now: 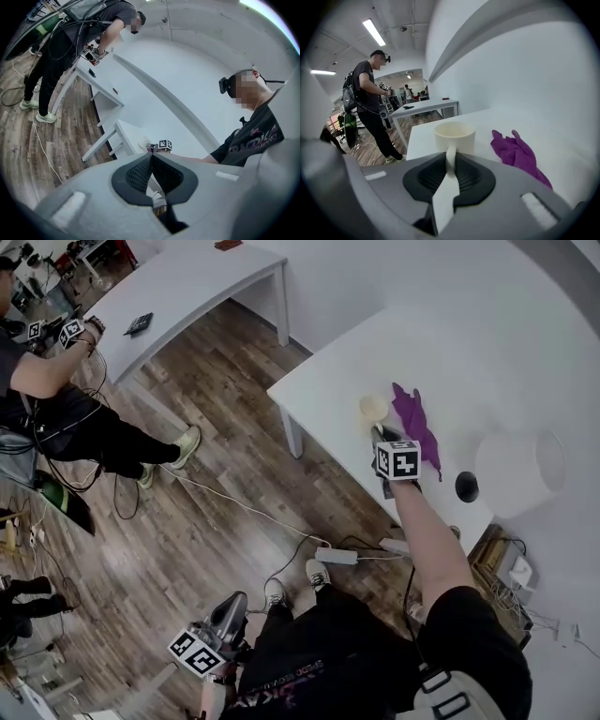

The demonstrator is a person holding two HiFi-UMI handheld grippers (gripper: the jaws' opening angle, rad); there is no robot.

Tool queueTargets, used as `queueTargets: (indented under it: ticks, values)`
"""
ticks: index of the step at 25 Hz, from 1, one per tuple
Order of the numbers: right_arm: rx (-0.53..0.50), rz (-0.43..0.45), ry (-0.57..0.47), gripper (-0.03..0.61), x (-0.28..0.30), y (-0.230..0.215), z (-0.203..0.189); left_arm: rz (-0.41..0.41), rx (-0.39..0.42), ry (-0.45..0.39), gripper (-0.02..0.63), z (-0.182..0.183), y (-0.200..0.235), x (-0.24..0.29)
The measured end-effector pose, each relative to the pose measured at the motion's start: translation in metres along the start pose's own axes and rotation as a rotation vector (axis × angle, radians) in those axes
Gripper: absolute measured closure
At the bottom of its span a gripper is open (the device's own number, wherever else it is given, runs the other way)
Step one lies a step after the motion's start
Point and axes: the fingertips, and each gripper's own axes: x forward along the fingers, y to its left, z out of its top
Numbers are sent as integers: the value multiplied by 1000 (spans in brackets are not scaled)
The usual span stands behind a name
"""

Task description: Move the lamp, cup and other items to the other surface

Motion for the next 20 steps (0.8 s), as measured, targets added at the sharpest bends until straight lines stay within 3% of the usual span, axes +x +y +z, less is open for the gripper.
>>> queueTargets:
  ticks: [7, 20]
  values:
    - [-47, 7, -57, 531, -23, 11, -11, -25, 15, 28, 618, -6, -6, 3]
    - [-16, -4, -167, 531, -89, 30, -6, -125, 37, 91, 618, -8, -14, 2]
